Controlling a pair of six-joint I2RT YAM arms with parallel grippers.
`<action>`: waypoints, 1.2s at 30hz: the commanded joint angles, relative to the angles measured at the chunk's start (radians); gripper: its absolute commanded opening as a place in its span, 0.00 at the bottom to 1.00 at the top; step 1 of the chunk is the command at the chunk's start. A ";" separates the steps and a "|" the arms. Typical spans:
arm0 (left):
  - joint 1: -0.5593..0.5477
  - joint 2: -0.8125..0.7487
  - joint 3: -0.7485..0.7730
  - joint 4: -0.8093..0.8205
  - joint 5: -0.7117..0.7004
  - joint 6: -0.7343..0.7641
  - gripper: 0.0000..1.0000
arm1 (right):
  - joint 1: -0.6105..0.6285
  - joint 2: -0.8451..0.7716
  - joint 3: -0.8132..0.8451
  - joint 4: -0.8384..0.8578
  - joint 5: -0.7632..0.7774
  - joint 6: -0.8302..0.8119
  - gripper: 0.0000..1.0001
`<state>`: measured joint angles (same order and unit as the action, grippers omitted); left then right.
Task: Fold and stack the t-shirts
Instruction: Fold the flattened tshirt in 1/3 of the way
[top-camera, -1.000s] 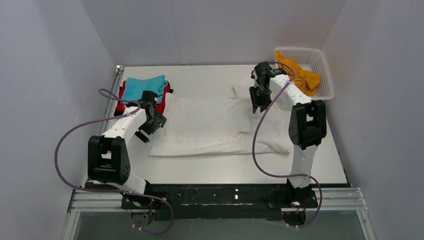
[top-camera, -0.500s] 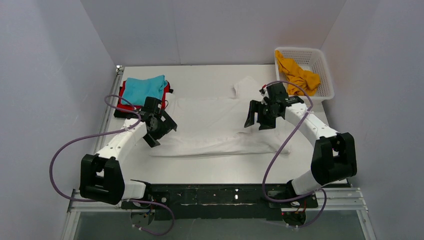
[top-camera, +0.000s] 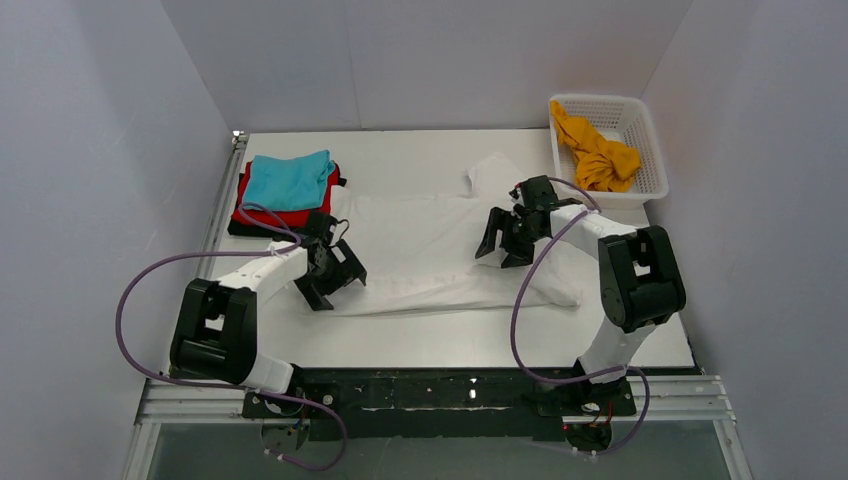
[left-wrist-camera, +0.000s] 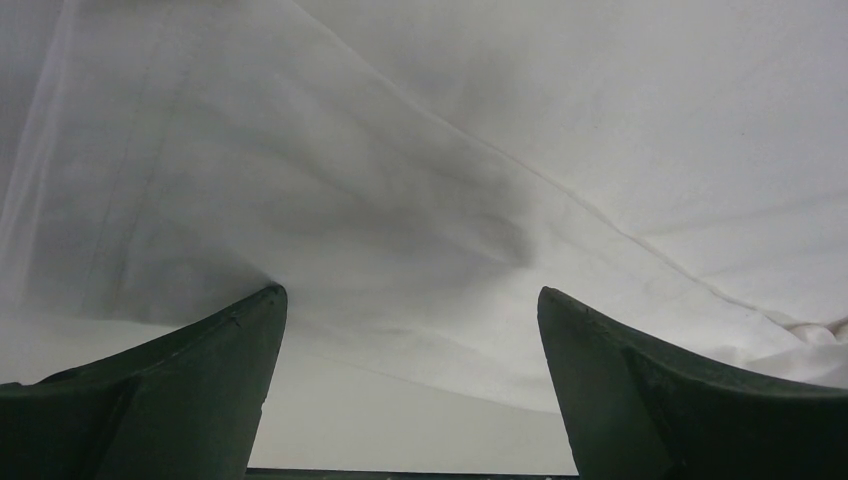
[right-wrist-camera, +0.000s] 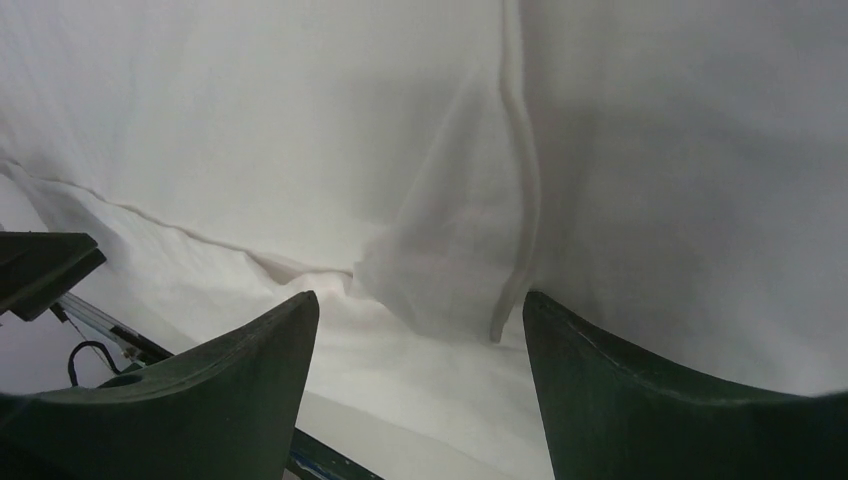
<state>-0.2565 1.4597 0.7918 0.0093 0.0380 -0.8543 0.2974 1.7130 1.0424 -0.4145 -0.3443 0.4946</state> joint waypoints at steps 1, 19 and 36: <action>0.002 0.010 -0.059 -0.089 -0.039 0.026 0.98 | 0.004 0.041 0.080 0.069 -0.036 0.023 0.83; 0.001 -0.145 0.076 -0.270 -0.158 0.053 0.98 | 0.032 0.149 0.452 -0.181 0.175 0.189 0.84; -0.044 0.202 0.182 0.037 0.143 0.034 0.98 | -0.005 -0.065 -0.073 0.056 0.072 0.190 0.83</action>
<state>-0.2825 1.5913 0.9413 0.0635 0.1112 -0.8135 0.3161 1.6108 0.9905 -0.4484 -0.2272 0.6666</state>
